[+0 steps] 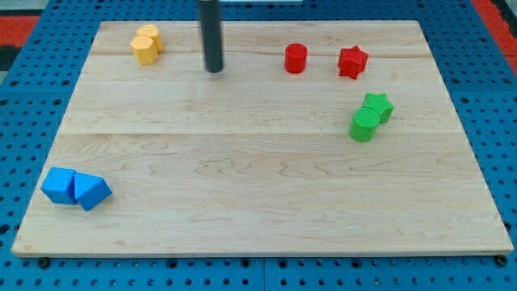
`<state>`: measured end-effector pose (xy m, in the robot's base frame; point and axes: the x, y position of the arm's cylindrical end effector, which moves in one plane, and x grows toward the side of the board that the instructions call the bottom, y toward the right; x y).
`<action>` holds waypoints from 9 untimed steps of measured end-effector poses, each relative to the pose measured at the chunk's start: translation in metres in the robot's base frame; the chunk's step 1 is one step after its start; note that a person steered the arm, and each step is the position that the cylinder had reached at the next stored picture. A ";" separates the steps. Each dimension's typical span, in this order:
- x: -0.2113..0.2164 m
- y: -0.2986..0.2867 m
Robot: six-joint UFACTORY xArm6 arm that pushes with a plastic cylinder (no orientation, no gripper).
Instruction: Separate the yellow heart and yellow hexagon at top left center
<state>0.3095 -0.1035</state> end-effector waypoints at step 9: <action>-0.054 -0.054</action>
<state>0.2551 -0.1580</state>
